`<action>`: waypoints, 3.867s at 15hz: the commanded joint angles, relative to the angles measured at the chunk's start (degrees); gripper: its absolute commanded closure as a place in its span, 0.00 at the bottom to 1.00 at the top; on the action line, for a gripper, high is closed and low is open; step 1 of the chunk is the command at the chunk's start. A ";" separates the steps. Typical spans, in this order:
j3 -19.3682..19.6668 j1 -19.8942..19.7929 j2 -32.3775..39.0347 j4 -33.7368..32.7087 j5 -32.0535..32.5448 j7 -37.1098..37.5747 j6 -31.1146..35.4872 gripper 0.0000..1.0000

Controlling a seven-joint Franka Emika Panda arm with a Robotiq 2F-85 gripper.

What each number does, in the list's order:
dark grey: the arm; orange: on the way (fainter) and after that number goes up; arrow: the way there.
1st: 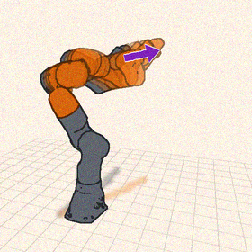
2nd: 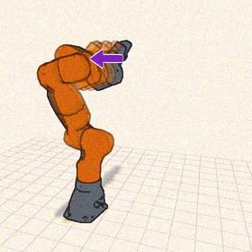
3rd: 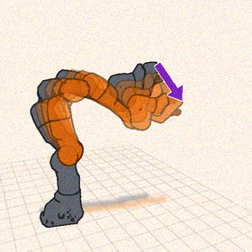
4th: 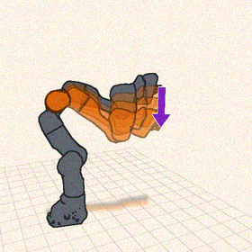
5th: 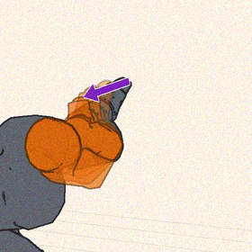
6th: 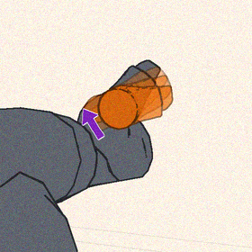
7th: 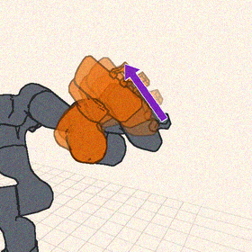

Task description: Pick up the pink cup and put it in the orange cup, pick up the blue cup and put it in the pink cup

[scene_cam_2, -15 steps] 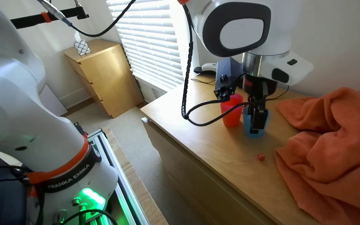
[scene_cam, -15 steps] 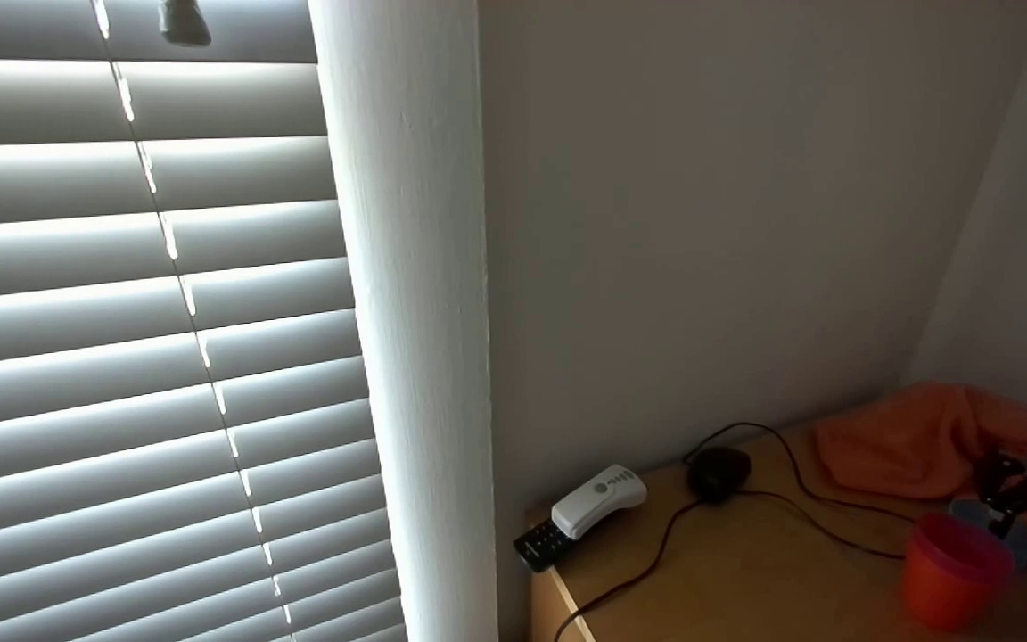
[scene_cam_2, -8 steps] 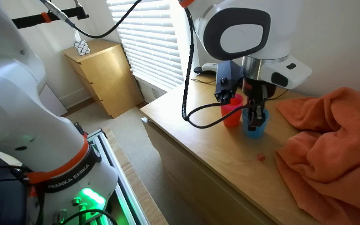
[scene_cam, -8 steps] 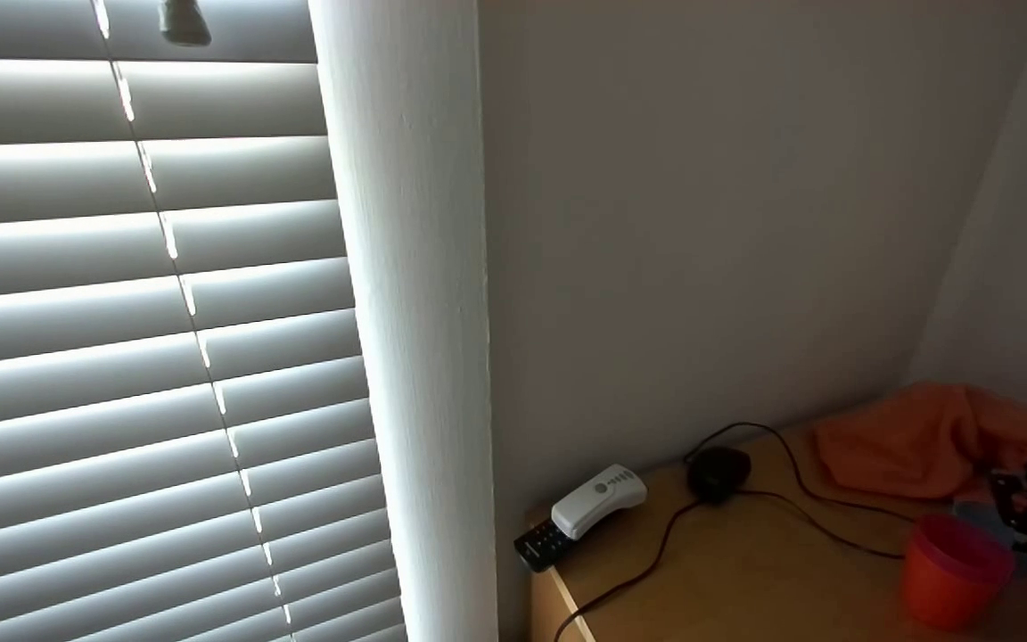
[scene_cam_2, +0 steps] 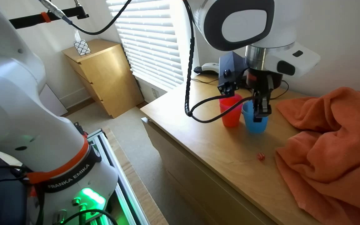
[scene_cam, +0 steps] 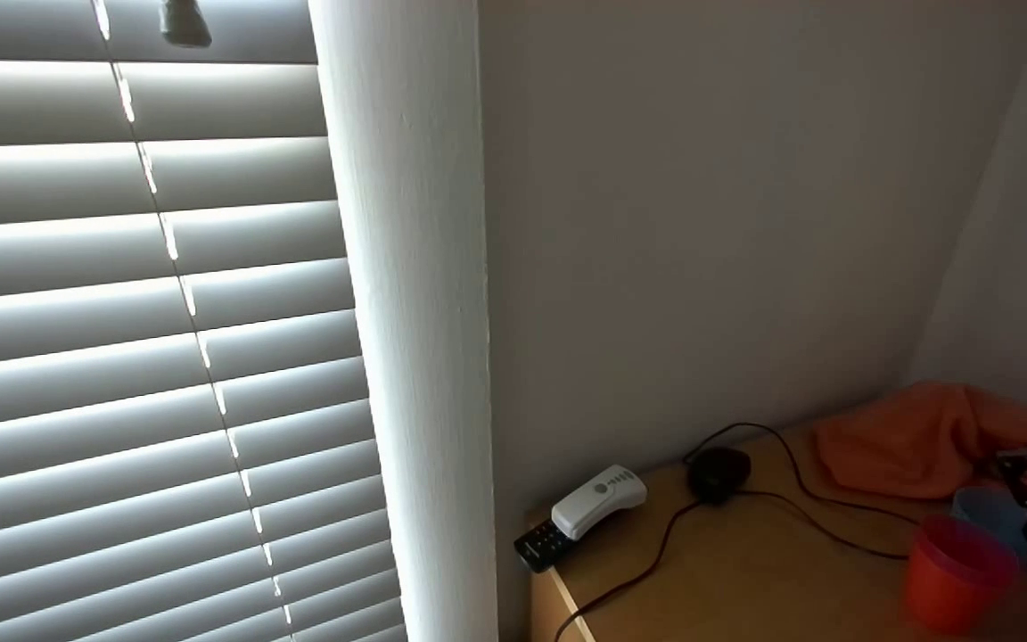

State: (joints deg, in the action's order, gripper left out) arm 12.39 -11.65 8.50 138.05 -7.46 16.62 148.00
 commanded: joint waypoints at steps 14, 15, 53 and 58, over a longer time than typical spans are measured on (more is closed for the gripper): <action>-5.81 2.68 -23.53 7.74 6.10 -1.69 -12.29 0.99; -6.03 2.68 -22.87 7.58 6.31 -1.71 -12.05 0.99; -5.75 2.27 -22.28 8.31 6.78 -0.15 -11.49 0.00; -7.45 2.25 -29.45 10.98 6.75 1.85 -10.28 0.00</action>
State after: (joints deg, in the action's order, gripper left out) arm 5.96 -9.22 -14.47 145.27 -0.65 17.01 137.72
